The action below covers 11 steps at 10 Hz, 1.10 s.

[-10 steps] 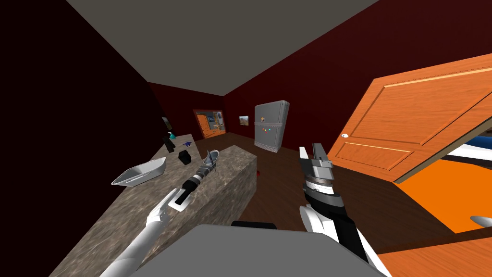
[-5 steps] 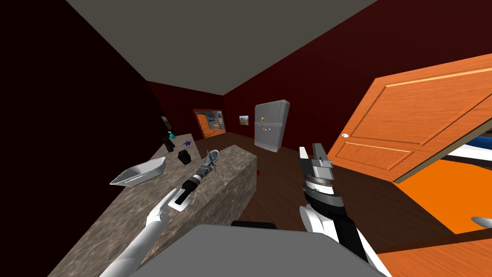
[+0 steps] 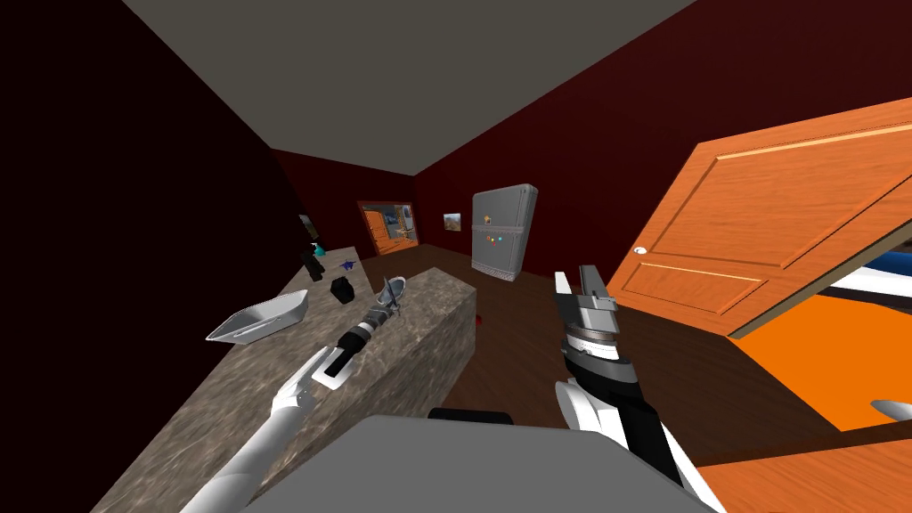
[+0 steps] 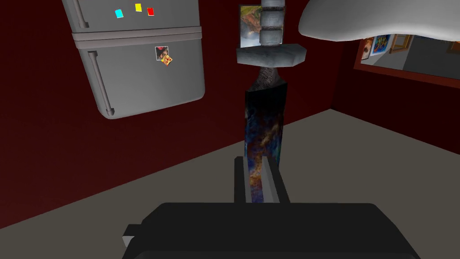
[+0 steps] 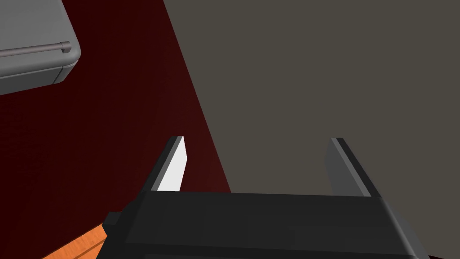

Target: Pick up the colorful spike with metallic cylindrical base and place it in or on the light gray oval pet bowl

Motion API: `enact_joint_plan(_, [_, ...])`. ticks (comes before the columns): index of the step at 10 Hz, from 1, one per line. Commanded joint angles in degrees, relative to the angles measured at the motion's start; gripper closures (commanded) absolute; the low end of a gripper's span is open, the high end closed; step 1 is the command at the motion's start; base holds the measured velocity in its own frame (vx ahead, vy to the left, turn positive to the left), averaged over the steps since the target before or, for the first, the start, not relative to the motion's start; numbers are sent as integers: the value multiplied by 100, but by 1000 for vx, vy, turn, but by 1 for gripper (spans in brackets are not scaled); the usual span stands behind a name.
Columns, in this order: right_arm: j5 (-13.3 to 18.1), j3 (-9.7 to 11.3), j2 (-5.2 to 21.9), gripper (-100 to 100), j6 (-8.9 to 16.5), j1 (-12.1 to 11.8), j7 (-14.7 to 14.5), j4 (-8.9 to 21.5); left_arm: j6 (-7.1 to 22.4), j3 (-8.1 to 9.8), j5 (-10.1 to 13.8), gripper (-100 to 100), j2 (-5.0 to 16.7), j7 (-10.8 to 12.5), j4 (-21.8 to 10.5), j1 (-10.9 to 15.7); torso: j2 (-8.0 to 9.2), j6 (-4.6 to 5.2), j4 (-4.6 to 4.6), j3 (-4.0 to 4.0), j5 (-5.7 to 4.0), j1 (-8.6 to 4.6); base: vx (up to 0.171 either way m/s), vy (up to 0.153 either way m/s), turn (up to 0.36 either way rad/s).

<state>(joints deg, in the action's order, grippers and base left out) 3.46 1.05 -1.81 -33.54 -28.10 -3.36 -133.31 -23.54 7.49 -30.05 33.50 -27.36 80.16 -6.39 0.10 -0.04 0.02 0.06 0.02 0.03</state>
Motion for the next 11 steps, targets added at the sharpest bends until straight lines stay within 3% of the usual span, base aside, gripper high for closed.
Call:
enact_joint_plan(1, [0, 0, 0, 0, 0, 0, 0, 0, 101, -44, -58, -100, 173, 22, -33, 54, 0, 0, 0, 0, 0, 0, -139, 17, -11])
enact_joint_plan(5, [0, -1, 1, 0, 0, 0, 0, 0, 149, -63, 6, -100, 614, 335, -23, 64, 14, 0, 5, 10, 9, 44, -91, 98, -91])
enact_joint_plan(7, [0, -1, 1, 0, 0, 0, 0, 1, -31, -52, 112, -100, 610, 500, 87, -22, -14, 3, -1, -6, 10, 38, 38, 40, -163])
enact_joint_plan(9, [0, 0, 0, 0, 0, -2, 0, 0, -29, -57, 105, -100, 607, 483, 58, 3, -49, 0, -10, -27, -2, -18, 61, -44, -12])
enact_joint_plan(10, [0, 0, 0, 0, 0, -2, 0, 0, -39, -58, 107, 0, 607, 493, 62, 3, -38, -1, -9, -22, -2, -12, 6, -5, 0])
enact_joint_plan(11, [0, 0, 0, 0, 0, -1, 0, 0, 13, 16, 120, -100, 623, 483, -106, 116, -28, -2, -6, -16, 0, -4, -30, 4, -250])
